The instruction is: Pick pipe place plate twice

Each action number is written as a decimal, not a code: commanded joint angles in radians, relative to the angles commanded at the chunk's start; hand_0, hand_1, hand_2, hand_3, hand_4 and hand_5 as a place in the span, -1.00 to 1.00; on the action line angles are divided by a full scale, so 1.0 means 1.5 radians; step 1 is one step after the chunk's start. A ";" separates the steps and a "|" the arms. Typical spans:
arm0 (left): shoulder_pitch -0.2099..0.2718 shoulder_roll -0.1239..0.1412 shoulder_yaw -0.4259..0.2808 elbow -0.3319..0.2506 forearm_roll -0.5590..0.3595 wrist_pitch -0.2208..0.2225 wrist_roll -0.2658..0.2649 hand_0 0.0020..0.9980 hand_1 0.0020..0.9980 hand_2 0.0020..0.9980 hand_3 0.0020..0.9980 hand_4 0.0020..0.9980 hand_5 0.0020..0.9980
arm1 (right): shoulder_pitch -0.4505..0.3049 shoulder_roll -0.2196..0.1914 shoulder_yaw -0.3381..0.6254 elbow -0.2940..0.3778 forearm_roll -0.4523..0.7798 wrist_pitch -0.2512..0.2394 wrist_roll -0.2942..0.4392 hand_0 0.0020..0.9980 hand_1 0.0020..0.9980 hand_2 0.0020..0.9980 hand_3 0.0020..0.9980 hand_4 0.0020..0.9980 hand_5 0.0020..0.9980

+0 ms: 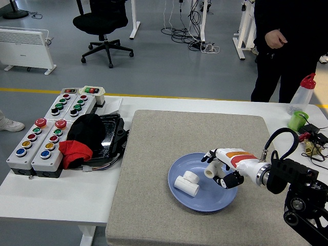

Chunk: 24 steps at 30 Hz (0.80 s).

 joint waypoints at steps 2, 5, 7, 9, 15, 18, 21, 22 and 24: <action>0.000 0.000 0.000 0.000 0.000 0.000 0.000 0.46 0.55 0.48 0.41 -0.09 1.00 | 0.001 0.001 -0.011 -0.012 0.000 -0.006 0.010 0.44 0.46 0.54 0.65 0.24 -0.68; 0.000 0.000 -0.001 0.000 0.002 0.000 0.000 0.46 0.55 0.48 0.41 -0.09 1.00 | 0.002 0.002 -0.022 -0.021 -0.001 -0.011 0.017 0.62 0.65 0.78 0.76 0.33 -0.59; 0.000 0.000 -0.001 0.000 0.001 0.000 0.000 0.46 0.55 0.48 0.41 -0.09 1.00 | 0.002 0.004 -0.027 -0.026 -0.004 -0.016 0.024 0.62 0.65 0.78 0.76 0.33 -0.59; 0.000 -0.001 -0.001 0.000 0.002 0.000 0.000 0.46 0.55 0.48 0.41 -0.09 1.00 | 0.003 0.008 -0.029 -0.029 -0.009 -0.018 0.031 0.62 0.65 0.78 0.76 0.33 -0.59; 0.000 -0.001 -0.001 0.000 0.002 0.000 0.000 0.46 0.55 0.48 0.41 -0.09 1.00 | 0.001 0.009 -0.025 -0.031 -0.022 -0.018 0.038 0.83 0.82 1.00 0.96 0.59 -0.41; 0.000 -0.001 -0.001 0.000 0.003 0.000 0.001 0.46 0.55 0.48 0.41 -0.09 1.00 | -0.002 0.008 -0.019 -0.030 -0.023 -0.022 0.037 0.90 0.86 1.00 1.00 0.61 -0.42; 0.000 -0.001 -0.001 0.000 0.003 0.000 0.001 0.46 0.55 0.48 0.41 -0.09 1.00 | -0.007 0.008 -0.009 -0.028 -0.023 -0.027 0.036 0.90 0.86 1.00 1.00 0.61 -0.42; 0.000 -0.001 -0.002 0.000 0.004 0.000 0.001 0.46 0.55 0.48 0.41 -0.09 1.00 | -0.010 0.008 -0.003 -0.027 -0.024 -0.030 0.035 0.91 0.86 1.00 1.00 0.61 -0.41; 0.000 -0.001 -0.002 0.000 0.005 0.000 0.001 0.46 0.55 0.48 0.41 -0.09 1.00 | -0.014 0.008 0.007 -0.027 -0.026 -0.034 0.033 0.91 0.86 1.00 1.00 0.61 -0.41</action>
